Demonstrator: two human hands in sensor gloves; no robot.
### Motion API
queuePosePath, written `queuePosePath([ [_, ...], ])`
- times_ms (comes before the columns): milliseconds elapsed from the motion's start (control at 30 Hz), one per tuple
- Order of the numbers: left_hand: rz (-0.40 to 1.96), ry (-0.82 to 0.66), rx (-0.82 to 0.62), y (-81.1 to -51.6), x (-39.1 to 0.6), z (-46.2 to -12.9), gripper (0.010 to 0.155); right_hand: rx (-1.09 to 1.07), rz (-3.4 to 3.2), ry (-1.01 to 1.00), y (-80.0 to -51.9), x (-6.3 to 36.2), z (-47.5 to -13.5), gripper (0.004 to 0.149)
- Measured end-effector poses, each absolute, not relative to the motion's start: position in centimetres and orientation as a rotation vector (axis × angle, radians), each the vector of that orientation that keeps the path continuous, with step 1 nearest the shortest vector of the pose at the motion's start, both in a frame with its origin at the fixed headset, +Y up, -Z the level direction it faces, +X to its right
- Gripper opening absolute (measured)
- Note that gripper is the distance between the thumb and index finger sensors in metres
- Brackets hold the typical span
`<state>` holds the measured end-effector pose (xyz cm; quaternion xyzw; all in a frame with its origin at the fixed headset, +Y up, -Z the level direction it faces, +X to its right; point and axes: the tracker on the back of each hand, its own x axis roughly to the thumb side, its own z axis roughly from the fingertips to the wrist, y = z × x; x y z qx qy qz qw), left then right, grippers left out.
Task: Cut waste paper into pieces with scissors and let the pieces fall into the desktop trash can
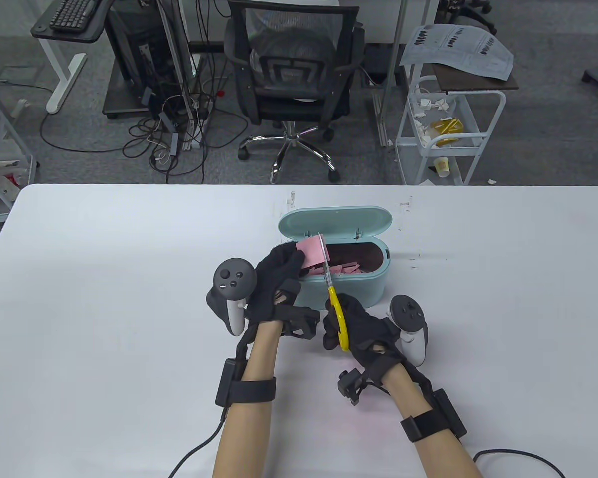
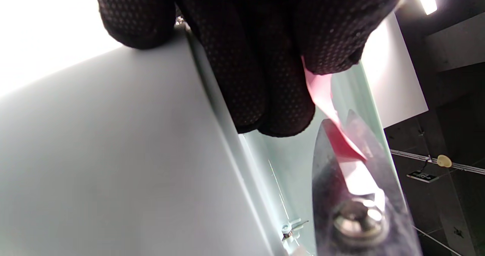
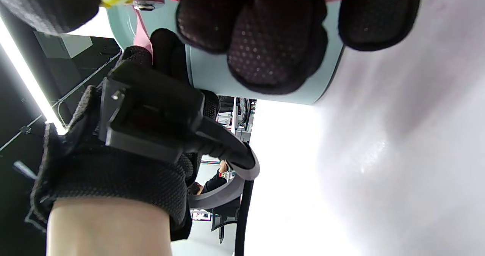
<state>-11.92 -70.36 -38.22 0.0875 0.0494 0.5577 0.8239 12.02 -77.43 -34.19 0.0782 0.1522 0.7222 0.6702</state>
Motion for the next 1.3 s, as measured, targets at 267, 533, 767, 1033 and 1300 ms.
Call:
queuePosePath([
  [267, 1.195, 0.101, 0.176, -70.33, -12.00, -38.27, 0.035, 0.184, 1.680, 0.366, -76.87, 12.56, -34.74, 0.083],
  [533, 1.190, 0.100, 0.177, -70.32, -12.05, -38.30, 0.035, 0.192, 1.664, 0.358, -76.59, 12.24, -34.75, 0.084],
  [767, 1.189, 0.100, 0.179, -70.32, -12.06, -38.30, 0.035, 0.153, 1.656, 0.343, -76.87, 12.37, -34.69, 0.081],
  [1033, 1.190, 0.099, 0.178, -70.33, -12.09, -38.31, 0.035, 0.152, 1.643, 0.300, -76.85, 12.32, -34.74, 0.074],
  [1300, 1.199, 0.101, 0.176, -70.36, -12.09, -38.29, 0.035, 0.097, 1.621, 0.242, -77.19, 12.96, -34.55, 0.073],
])
